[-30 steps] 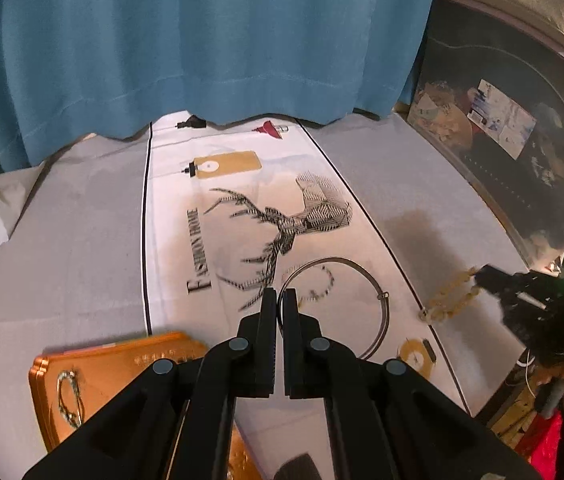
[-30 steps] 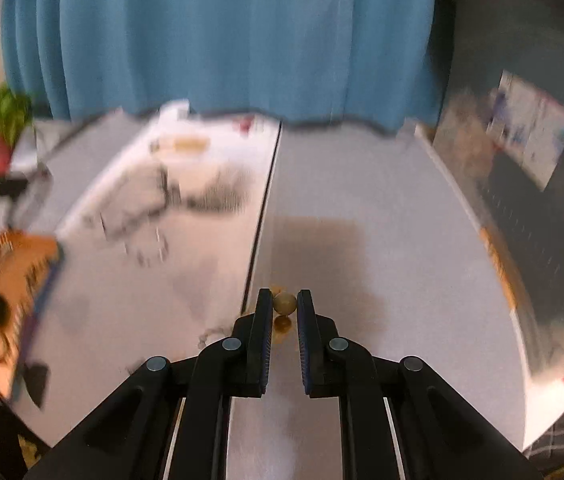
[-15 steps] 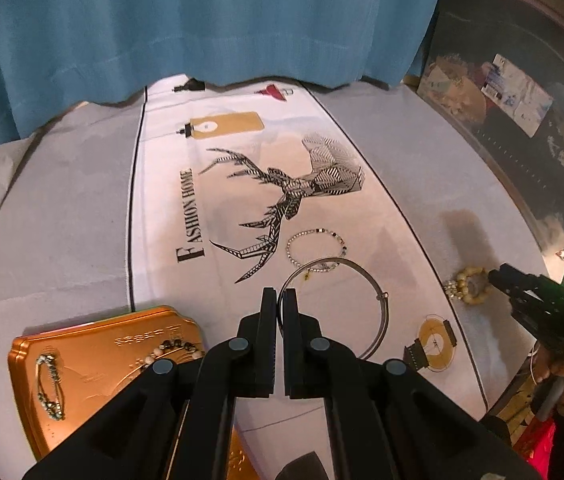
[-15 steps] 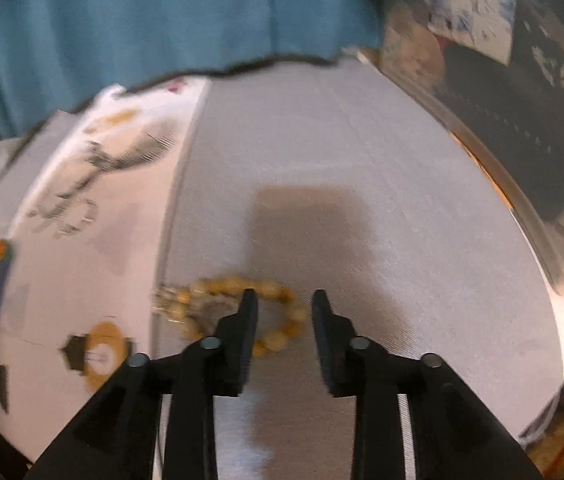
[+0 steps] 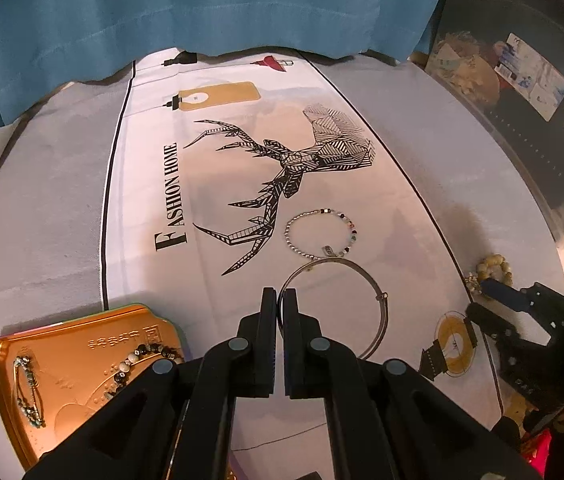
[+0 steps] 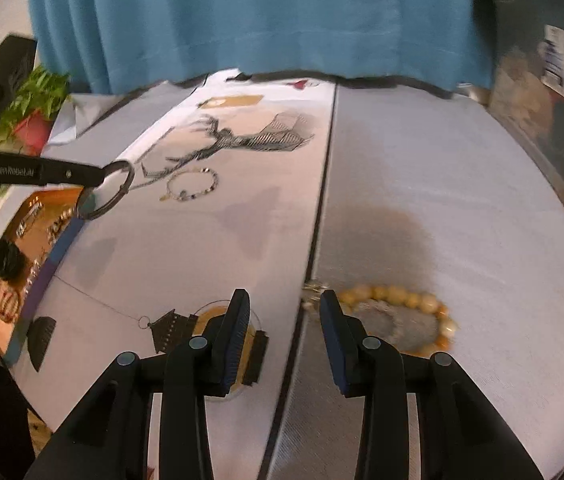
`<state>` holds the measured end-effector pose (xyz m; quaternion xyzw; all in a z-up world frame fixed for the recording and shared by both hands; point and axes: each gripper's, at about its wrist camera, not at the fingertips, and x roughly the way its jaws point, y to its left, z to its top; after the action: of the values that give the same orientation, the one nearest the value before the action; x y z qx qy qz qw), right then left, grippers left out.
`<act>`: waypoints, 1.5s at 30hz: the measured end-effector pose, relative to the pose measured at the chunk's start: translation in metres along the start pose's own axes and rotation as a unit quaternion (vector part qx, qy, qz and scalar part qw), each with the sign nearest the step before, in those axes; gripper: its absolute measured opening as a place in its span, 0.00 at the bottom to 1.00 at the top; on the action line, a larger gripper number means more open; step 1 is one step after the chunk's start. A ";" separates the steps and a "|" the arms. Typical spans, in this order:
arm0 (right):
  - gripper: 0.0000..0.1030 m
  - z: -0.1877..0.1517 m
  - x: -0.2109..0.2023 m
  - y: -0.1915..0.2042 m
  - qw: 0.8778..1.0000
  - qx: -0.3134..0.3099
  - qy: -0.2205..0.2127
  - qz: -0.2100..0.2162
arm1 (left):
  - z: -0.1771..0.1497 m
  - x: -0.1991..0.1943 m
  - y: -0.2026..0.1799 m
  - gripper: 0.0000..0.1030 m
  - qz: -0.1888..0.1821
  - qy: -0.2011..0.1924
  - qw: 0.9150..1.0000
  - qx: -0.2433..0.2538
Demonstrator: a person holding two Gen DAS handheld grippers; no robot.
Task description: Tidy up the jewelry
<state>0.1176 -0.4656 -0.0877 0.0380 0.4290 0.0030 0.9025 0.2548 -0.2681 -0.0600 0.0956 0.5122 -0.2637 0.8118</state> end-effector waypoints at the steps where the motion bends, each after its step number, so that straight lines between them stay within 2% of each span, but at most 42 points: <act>1: 0.37 0.000 0.005 0.001 1.000 -0.002 0.003 -0.004 | 0.000 0.001 0.001 0.01 -0.001 0.001 1.000 -0.002; 3: 0.37 0.001 0.012 -0.007 1.000 0.009 0.006 -0.021 | 0.000 0.003 0.003 0.01 -0.001 0.003 1.000 -0.004; 6: 0.37 0.003 0.016 -0.013 1.000 0.016 0.006 -0.024 | 0.001 0.007 0.004 0.01 -0.001 0.005 1.000 -0.003; 11: 0.36 0.005 0.020 -0.014 0.999 -0.010 0.002 -0.045 | 0.000 0.016 0.005 0.01 -0.003 0.013 1.000 -0.005; 12: 0.31 0.005 0.020 -0.014 0.999 -0.011 -0.001 -0.046 | 0.000 0.018 0.005 0.01 -0.002 0.015 1.000 -0.005; 14: 0.11 0.002 0.019 -0.010 0.998 -0.024 -0.013 -0.051 | -0.001 0.024 0.006 0.01 0.000 0.020 1.000 -0.005; 16: 0.09 0.001 0.020 -0.002 0.997 -0.050 -0.016 -0.065 | -0.002 0.027 0.008 0.01 0.003 0.023 1.000 -0.009; 18: 0.09 0.004 0.019 -0.003 0.997 -0.041 -0.010 -0.063 | -0.002 0.023 0.010 0.01 0.000 0.021 1.000 -0.013; 21: 0.09 0.019 -0.006 -0.012 0.998 -0.002 -0.043 -0.048 | 0.002 0.002 0.010 0.01 -0.006 0.001 1.000 -0.017; 23: 0.09 0.042 -0.045 -0.017 0.995 0.019 -0.087 -0.035 | 0.006 -0.015 0.008 0.01 -0.009 -0.015 1.000 -0.016; 24: 0.09 0.042 -0.045 -0.017 0.995 0.019 -0.087 -0.035 | 0.009 -0.028 0.006 0.01 -0.012 -0.028 0.999 -0.015; 27: 0.09 0.062 -0.081 -0.017 0.992 0.029 -0.121 -0.026 | 0.013 -0.060 0.000 0.01 -0.020 -0.056 0.998 -0.010; 33: 0.09 0.074 -0.120 -0.002 0.989 0.030 -0.141 -0.025 | 0.006 -0.105 -0.005 0.01 -0.025 -0.084 0.996 -0.007; 36: 0.09 0.066 -0.131 0.012 0.990 0.024 -0.136 -0.027 | -0.007 -0.127 -0.001 0.01 -0.027 -0.094 0.995 -0.010; 40: 0.09 0.044 -0.147 0.041 0.991 0.003 -0.130 -0.026 | -0.042 -0.159 0.009 0.01 -0.027 -0.111 0.993 -0.016; 45: 0.09 0.008 -0.165 0.090 0.992 -0.005 -0.126 -0.007 | -0.109 -0.199 0.044 0.01 -0.018 -0.125 0.991 -0.047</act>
<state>0.0220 -0.3827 0.0517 0.0305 0.3126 -0.0060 0.9494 0.1261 -0.1192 0.0603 0.0147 0.4202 -0.2638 0.8681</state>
